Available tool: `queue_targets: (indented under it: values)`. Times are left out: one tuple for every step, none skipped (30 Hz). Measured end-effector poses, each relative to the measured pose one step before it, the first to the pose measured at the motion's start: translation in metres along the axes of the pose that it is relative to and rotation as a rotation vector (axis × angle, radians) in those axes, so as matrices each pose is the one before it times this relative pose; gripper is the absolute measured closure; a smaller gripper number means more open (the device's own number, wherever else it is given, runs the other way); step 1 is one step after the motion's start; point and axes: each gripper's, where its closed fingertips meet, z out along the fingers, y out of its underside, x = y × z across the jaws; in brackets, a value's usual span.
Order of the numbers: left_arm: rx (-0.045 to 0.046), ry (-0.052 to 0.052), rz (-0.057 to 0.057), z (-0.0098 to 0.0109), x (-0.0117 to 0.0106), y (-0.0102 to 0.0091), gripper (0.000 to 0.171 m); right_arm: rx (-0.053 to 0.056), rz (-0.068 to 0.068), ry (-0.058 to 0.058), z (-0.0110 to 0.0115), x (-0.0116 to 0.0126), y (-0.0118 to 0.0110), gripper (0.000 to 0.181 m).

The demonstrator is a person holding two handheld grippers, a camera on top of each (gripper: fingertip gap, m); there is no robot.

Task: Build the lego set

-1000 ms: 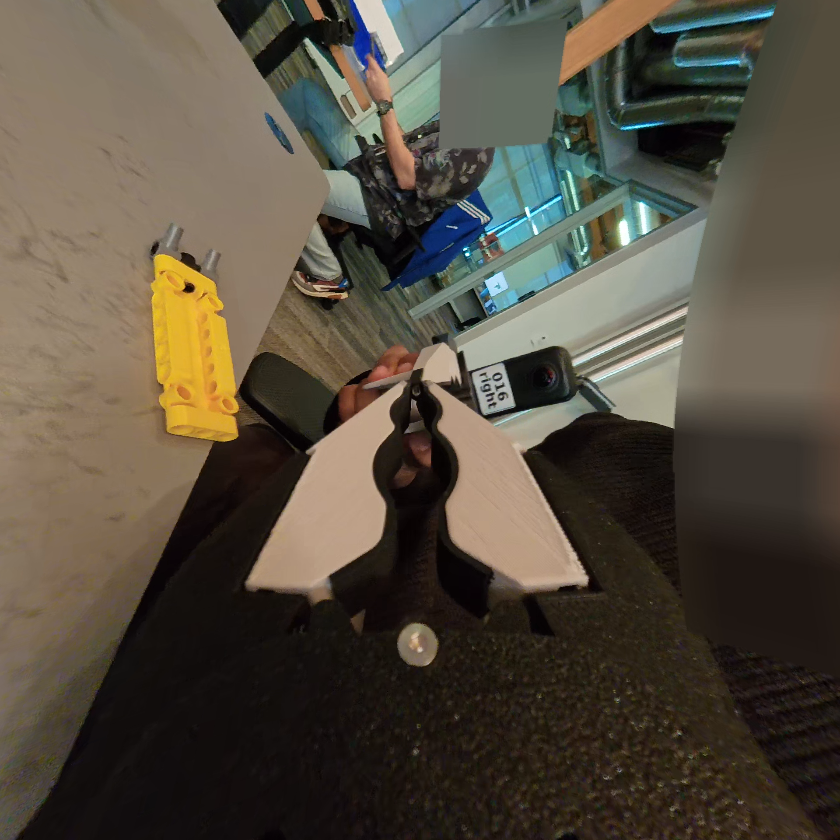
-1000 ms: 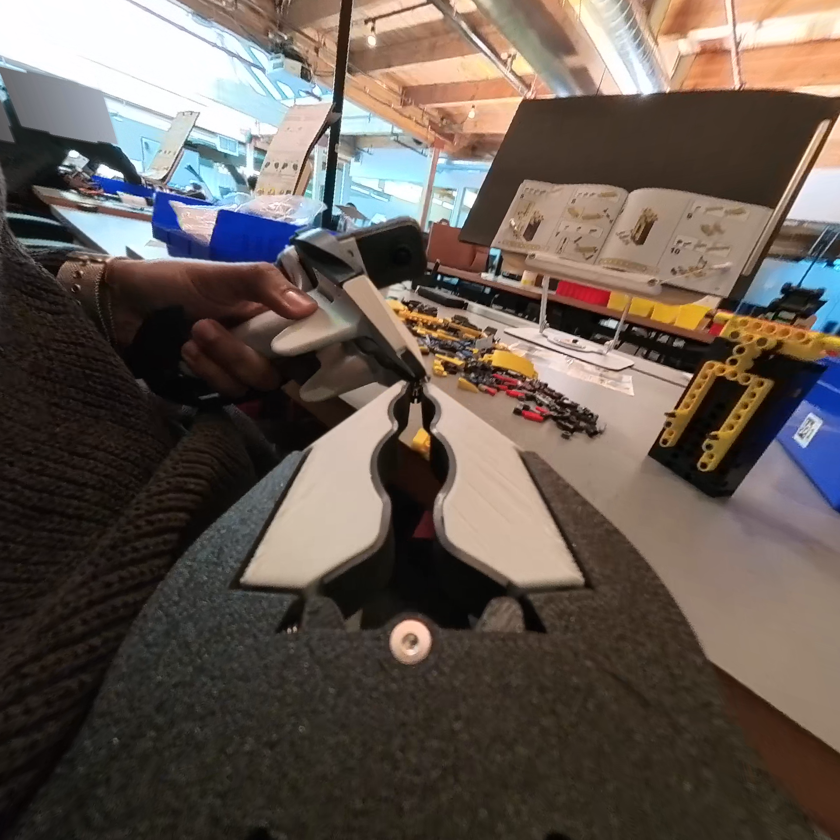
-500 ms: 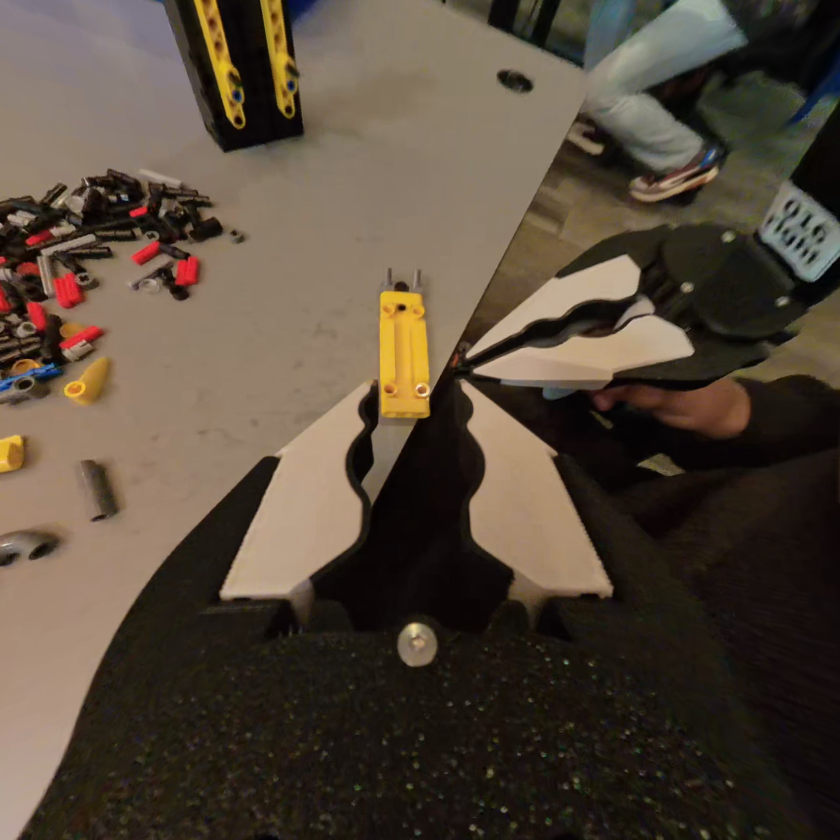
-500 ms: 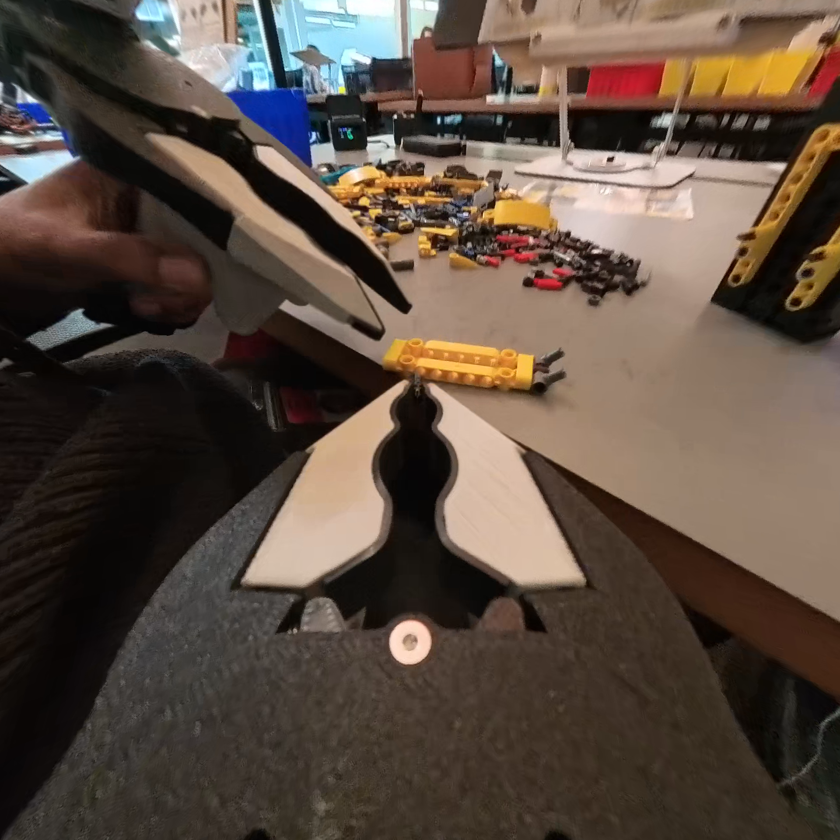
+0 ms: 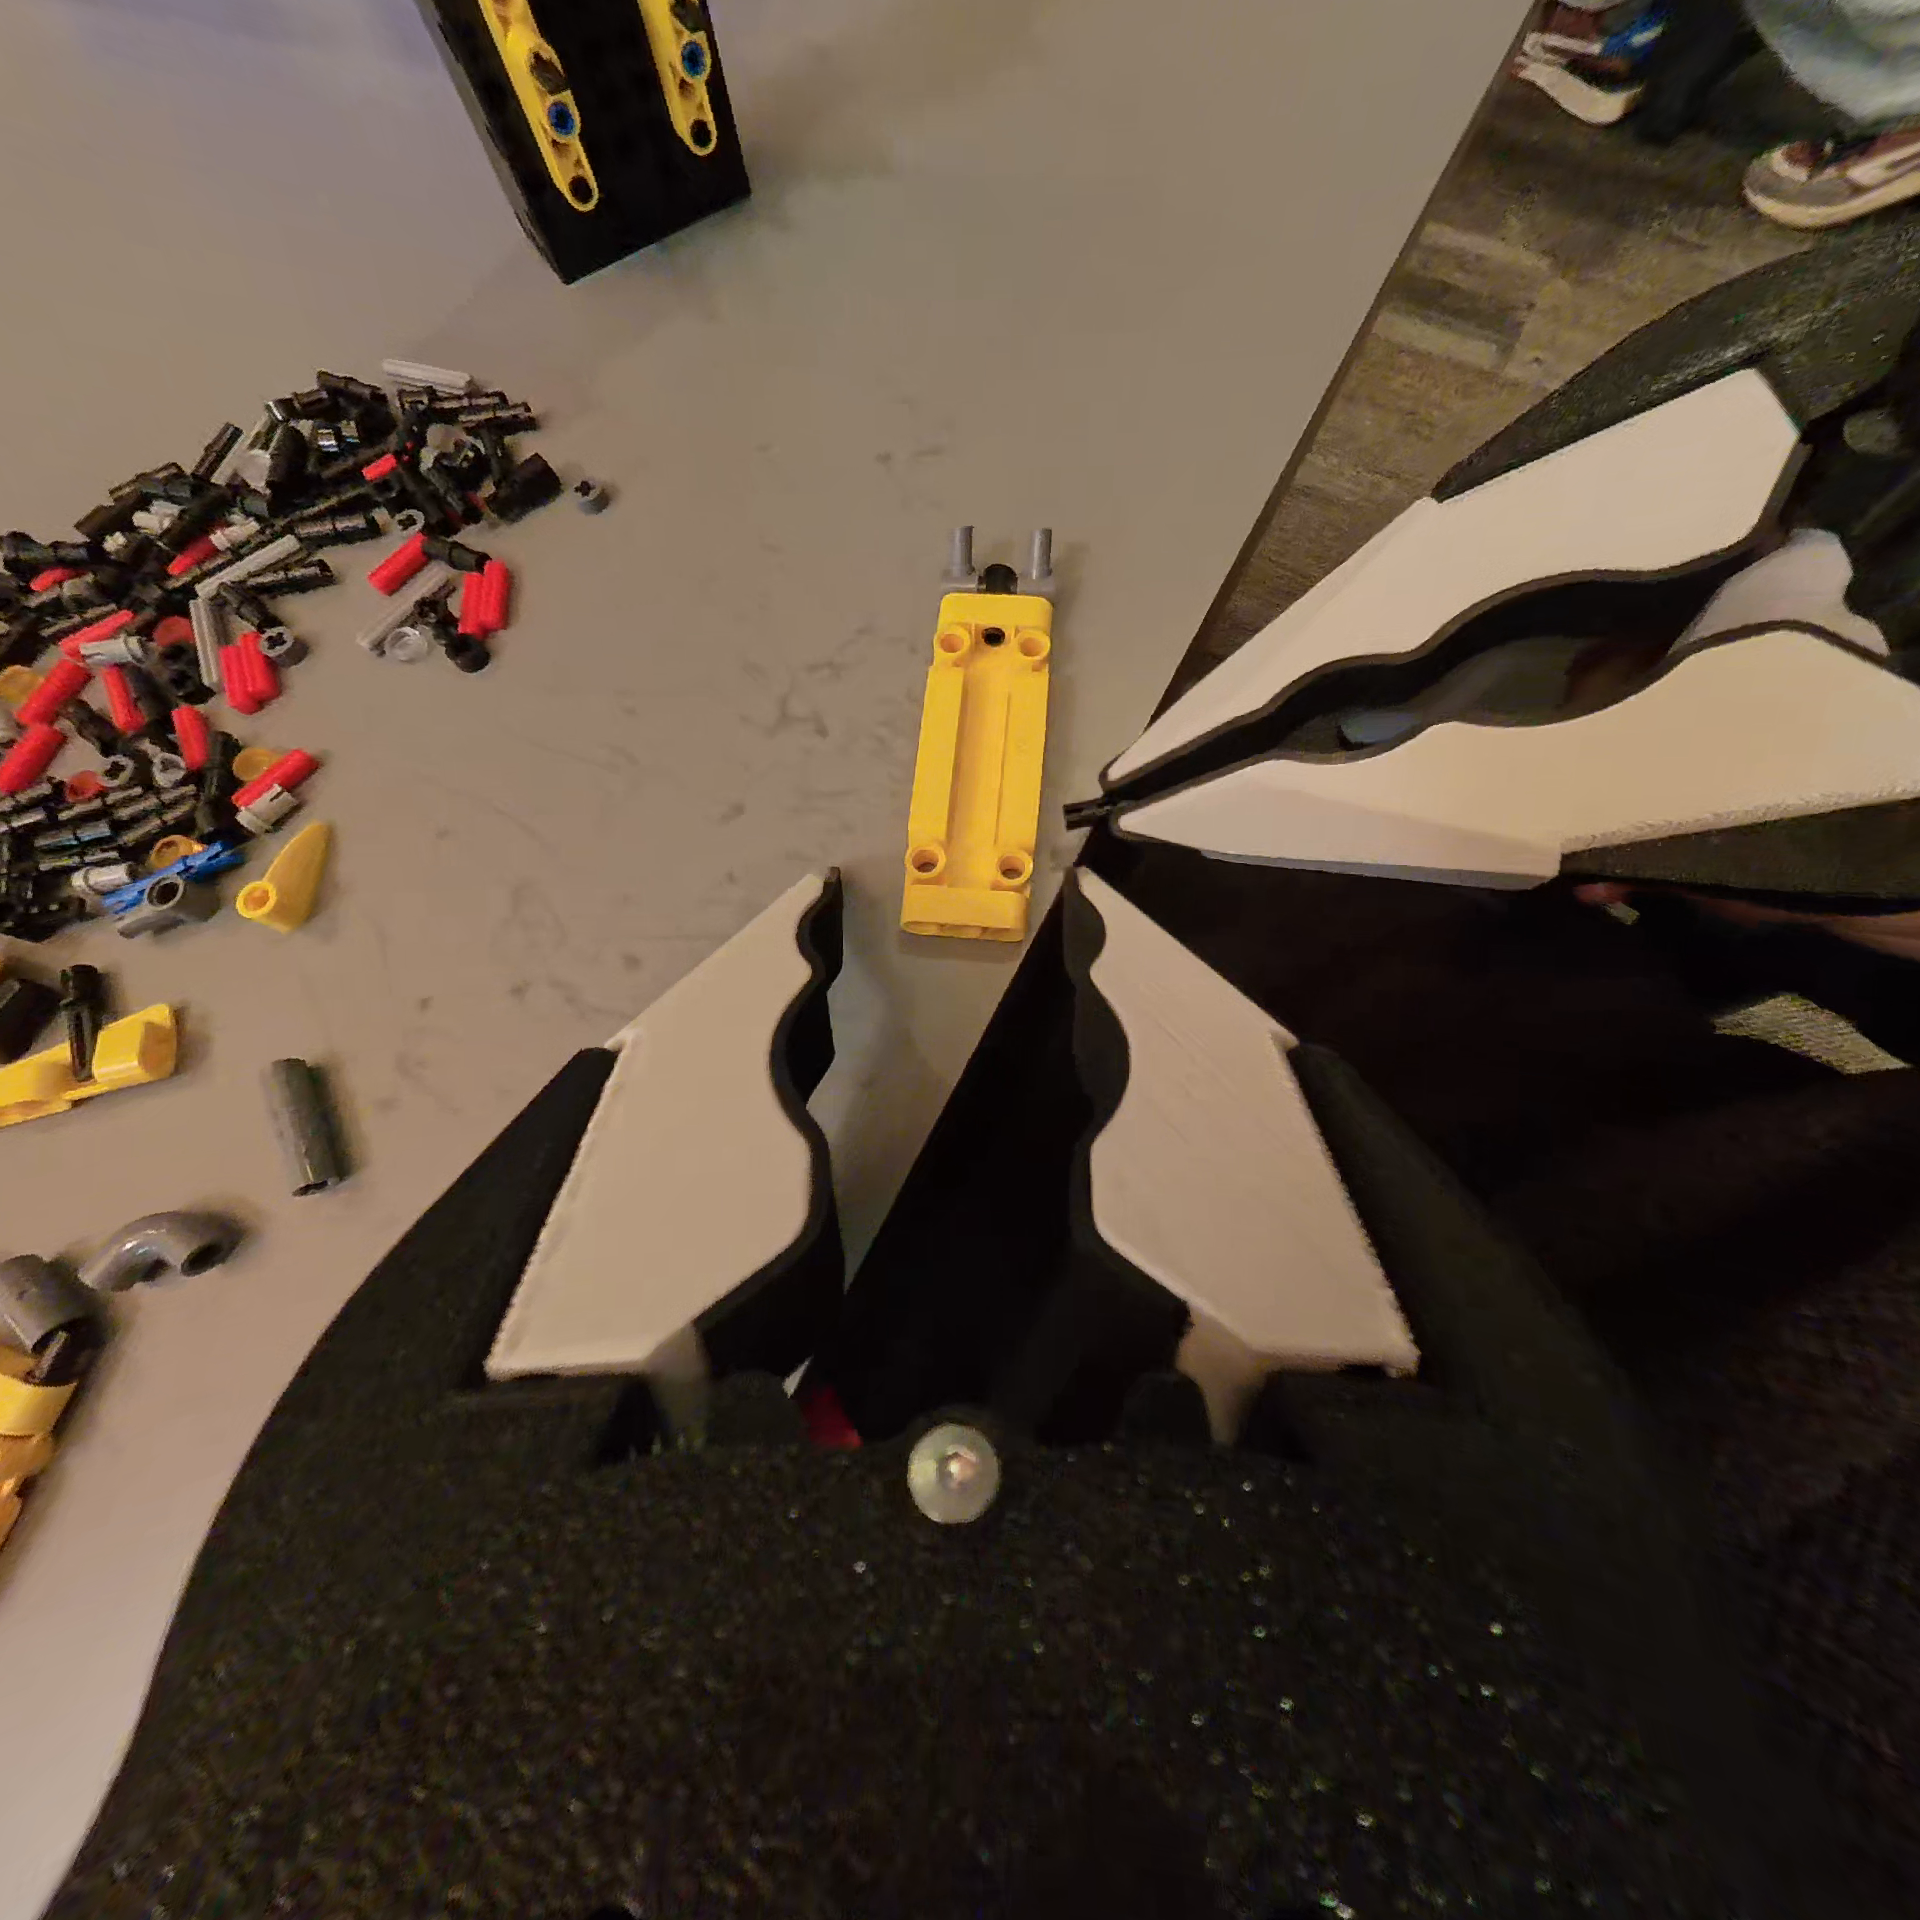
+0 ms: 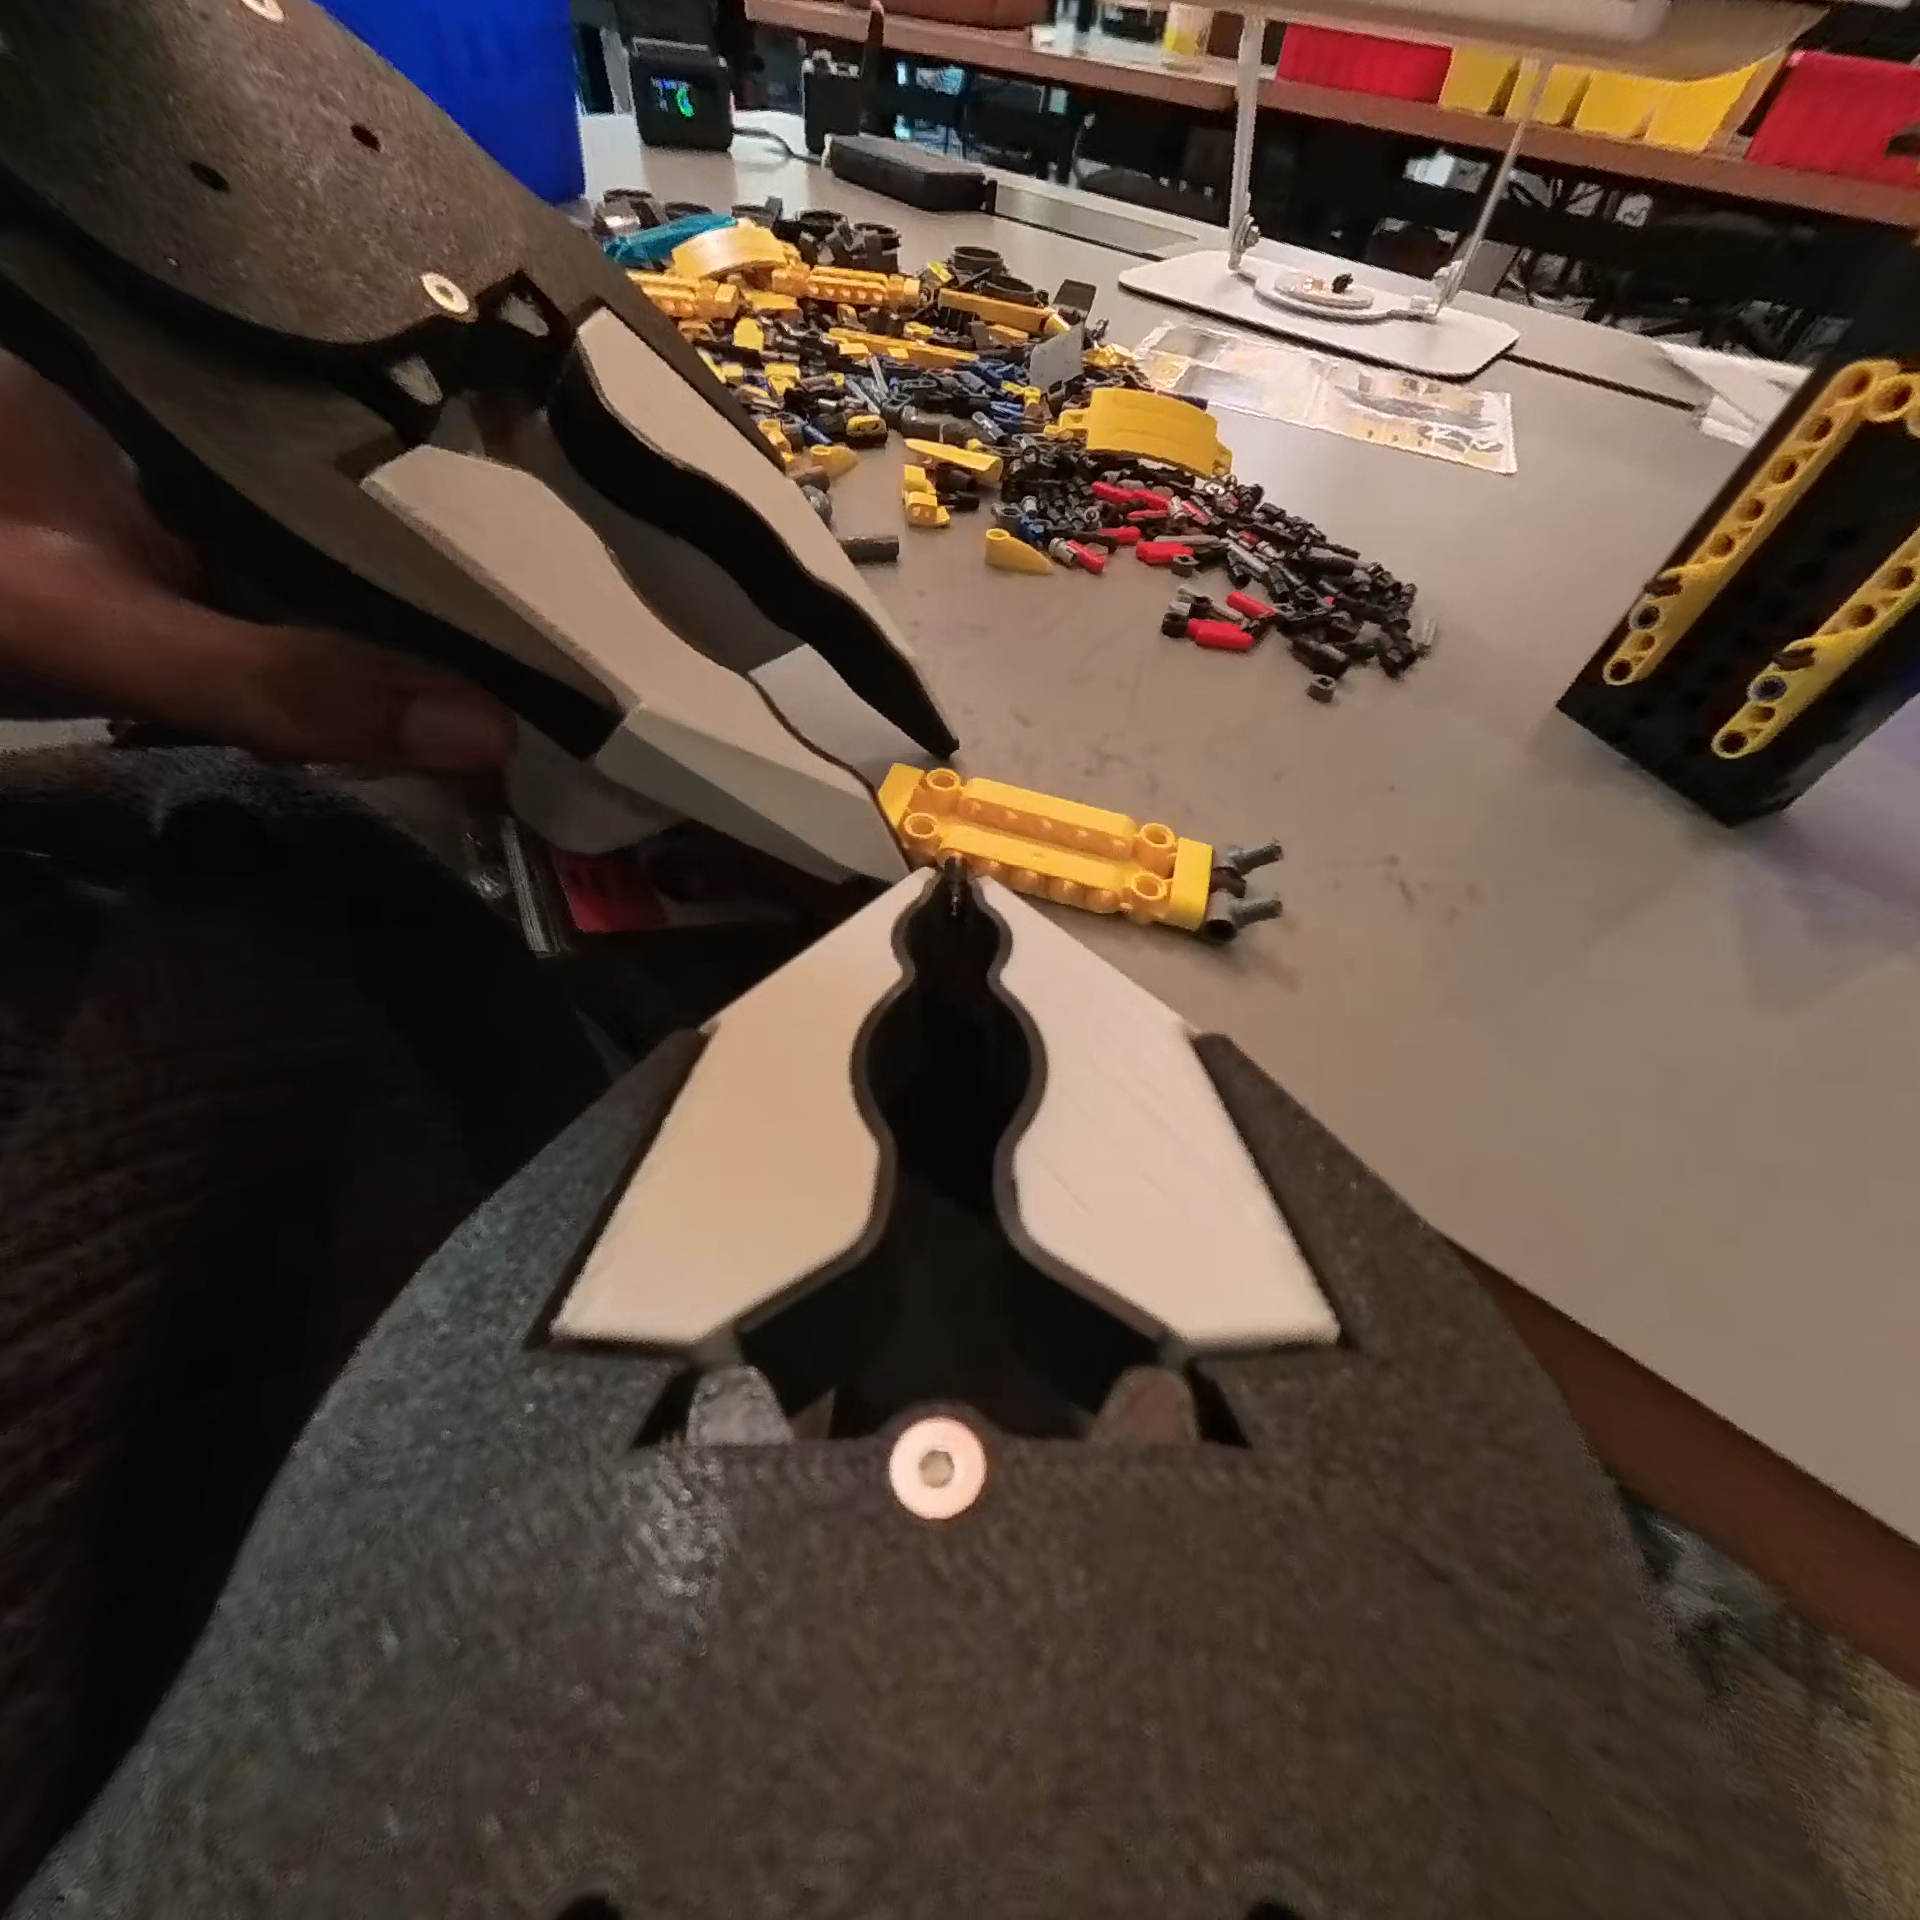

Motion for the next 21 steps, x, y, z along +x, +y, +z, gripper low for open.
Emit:
queue_targets:
  values:
    - [-0.00176,-0.0023,0.0074,-0.00026,0.00066,0.00002,0.131,-0.014,-0.016,0.0087,0.00071,-0.00001,0.00136,0.177]
    - [-0.00163,0.0061,0.0044,-0.00067,0.00194,-0.00018,0.136,-0.0058,-0.018,0.0118,0.0001,0.00028,0.00103,0.177]
    - [0.00377,0.0212,0.006,-0.00081,0.00459,-0.00069,0.147,0.002,-0.0173,0.0075,-0.0001,-0.00056,0.00024,0.177]
    - [0.00942,0.0106,-0.0006,-0.00036,0.00315,-0.00096,0.148,0.001,-0.0143,0.0076,-0.00013,-0.0005,0.00056,0.177]
    - [-0.00009,-0.0091,0.004,0.00054,0.00006,0.00053,0.148,-0.0014,-0.0135,0.006,0.00013,-0.00079,0.00092,0.177]
    - [0.00006,-0.0078,0.009,-0.0001,0.00021,-0.00004,0.148,0.0002,-0.0148,0.0094,0.00015,0.0,0.00052,0.177]
    - [-0.00185,-0.0028,0.0034,-0.00013,0.00036,0.00006,0.148,0.0029,-0.014,0.0065,-0.00021,-0.00011,-0.00017,0.177]
    - [-0.00052,-0.0016,-0.0029,-0.00017,0.0003,0.00016,0.149,0.0006,-0.008,0.0044,-0.00029,-0.00025,-0.00009,0.177]
    - [0.00161,-0.0007,-0.0013,-0.0002,0.00026,0.00014,0.149,0.0035,-0.0083,0.0039,-0.00022,-0.00017,-0.00021,0.178]
    - [0.0026,-0.002,-0.0003,-0.0002,0.00021,0.00004,0.148,0.0011,-0.0065,0.0044,-0.0001,-0.00019,0.00034,0.178]
    - [0.00108,-0.0017,-0.0021,-0.00008,0.00025,0.00008,0.148,0.0005,-0.007,0.0066,-0.00013,-0.00018,0.0001,0.178]
    - [-0.00004,-0.002,-0.0004,0.00002,0.00014,-0.00004,0.149,0.0,-0.0152,0.0118,-0.00018,0.00005,-0.00004,0.178]
    - [-0.0011,-0.0029,0.0007,-0.00005,0.00003,0.0001,0.148,0.0005,-0.0243,0.0171,0.00001,0.00004,-0.00009,0.178]
    - [-0.00073,-0.003,-0.005,0.00002,-0.00027,0.00006,0.148,0.0012,-0.0243,0.0201,0.00027,0.00005,-0.00008,0.179]
    - [0.00097,0.0008,-0.0208,0.00003,-0.00017,-0.00039,0.148,0.001,-0.0242,0.0231,0.00017,0.00034,-0.0001,0.179]
    - [0.00073,0.0048,-0.021,0.00007,0.00001,-0.00042,0.148,-0.0003,-0.0267,0.0231,0.00002,0.00058,-0.00025,0.179]
    - [-0.00078,0.0065,-0.0126,-0.00004,-0.00014,-0.00026,0.148,-0.0007,-0.0235,0.018,0.00008,0.00032,-0.0004,0.178]
    - [-0.00065,0.0062,-0.0137,-0.00013,-0.00008,-0.0001,0.148,0.0001,-0.013,0.0119,0.00005,0.00009,-0.00039,0.179]
    - [0.00103,0.0044,-0.0108,-0.0001,-0.00002,-0.00003,0.148,0.0017,-0.0029,0.0054,0.00009,-0.00002,-0.00025,0.179]
    - [0.00118,0.0009,-0.0009,-0.00005,-0.00009,0.00019,0.148,0.0022,0.0065,-0.0032,0.00011,-0.00013,0.00019,0.179]
    - [-0.00043,-0.0032,0.004,0.0,-0.00003,0.00018,0.148,0.0001,0.0229,-0.0123,0.00011,-0.00026,0.00045,0.179]
